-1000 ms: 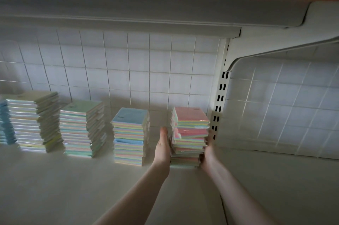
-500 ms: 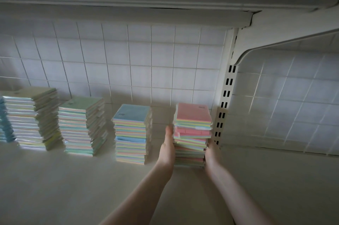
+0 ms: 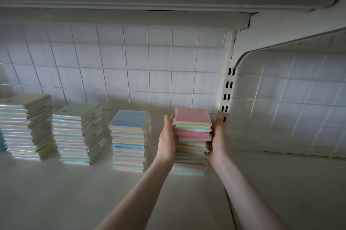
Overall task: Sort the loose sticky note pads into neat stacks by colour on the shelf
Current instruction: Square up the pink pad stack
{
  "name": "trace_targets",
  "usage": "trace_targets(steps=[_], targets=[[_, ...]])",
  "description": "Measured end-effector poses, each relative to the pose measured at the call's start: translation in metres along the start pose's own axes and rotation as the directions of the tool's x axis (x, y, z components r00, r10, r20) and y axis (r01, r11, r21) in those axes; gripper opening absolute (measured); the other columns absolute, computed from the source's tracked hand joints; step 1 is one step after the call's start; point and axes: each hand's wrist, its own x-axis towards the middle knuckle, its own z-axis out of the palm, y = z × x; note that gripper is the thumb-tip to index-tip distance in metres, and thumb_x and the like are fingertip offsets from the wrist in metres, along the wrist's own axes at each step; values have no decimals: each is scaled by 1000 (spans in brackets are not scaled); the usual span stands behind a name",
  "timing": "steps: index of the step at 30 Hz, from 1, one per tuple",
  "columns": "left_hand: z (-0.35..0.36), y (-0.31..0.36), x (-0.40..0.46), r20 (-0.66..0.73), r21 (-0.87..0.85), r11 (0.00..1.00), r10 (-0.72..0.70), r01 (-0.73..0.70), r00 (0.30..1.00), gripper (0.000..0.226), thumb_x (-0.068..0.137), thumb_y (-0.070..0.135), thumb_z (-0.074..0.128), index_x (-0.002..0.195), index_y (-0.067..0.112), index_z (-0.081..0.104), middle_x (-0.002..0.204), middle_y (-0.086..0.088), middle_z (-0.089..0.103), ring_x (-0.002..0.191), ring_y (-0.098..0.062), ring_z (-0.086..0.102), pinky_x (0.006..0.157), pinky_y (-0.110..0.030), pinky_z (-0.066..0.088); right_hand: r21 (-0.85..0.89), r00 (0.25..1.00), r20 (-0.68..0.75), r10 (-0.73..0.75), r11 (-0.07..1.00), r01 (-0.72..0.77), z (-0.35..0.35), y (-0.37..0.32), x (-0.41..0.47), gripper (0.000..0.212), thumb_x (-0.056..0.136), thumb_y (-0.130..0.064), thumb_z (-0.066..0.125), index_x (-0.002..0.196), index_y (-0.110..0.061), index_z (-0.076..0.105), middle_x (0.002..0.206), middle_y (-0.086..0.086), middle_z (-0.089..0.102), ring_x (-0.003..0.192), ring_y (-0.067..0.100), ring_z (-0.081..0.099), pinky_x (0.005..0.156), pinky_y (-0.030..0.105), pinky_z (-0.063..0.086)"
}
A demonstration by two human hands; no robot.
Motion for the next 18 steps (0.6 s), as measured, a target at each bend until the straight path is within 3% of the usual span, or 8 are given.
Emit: trace_targets(steps=[5, 8, 12, 16, 18], targets=[[5, -2, -3, -62, 33, 999, 7, -5, 998, 58, 98, 55, 19, 128, 26, 58, 120, 6, 65, 116, -9, 57, 109, -37, 38, -36, 999, -29, -28, 999, 27, 1, 2, -4, 57, 63, -75, 41, 78, -26, 66, 77, 0, 63, 67, 19, 55, 58, 30, 38], [8, 3, -10, -107, 35, 999, 17, -14, 994, 57, 100, 50, 18, 133, 20, 54, 127, 7, 58, 124, -8, 48, 113, -29, 29, -56, 995, -23, -99, 994, 98, 2, -1, -11, 45, 93, -57, 33, 101, -24, 63, 92, -4, 66, 74, 9, 59, 61, 24, 41], [6, 6, -10, -107, 62, 996, 72, -66, 992, 55, 101, 46, 17, 129, 20, 57, 118, 9, 60, 117, -7, 51, 101, -19, 32, -94, 989, 12, -146, 985, 147, 3, -5, -17, 33, 99, -48, 28, 100, -32, 56, 106, -3, 63, 88, 6, 58, 78, 25, 44], [4, 7, -6, -44, 33, 994, 109, -107, 993, 57, 90, 68, 23, 133, 39, 48, 140, 8, 51, 132, -9, 43, 115, -36, 27, -76, 997, 21, -78, 994, 79, 5, -10, -18, 56, 94, -62, 22, 116, -27, 60, 89, -6, 64, 75, 6, 57, 53, 18, 44], [5, 8, -8, -17, 53, 991, 125, -123, 992, 63, 86, 71, 21, 136, 40, 45, 144, 10, 45, 135, -6, 37, 117, -33, 22, -78, 999, -22, -39, 996, 37, 8, -8, -17, 71, 85, -74, 23, 126, -27, 56, 101, -3, 58, 86, 11, 51, 58, 22, 37]])
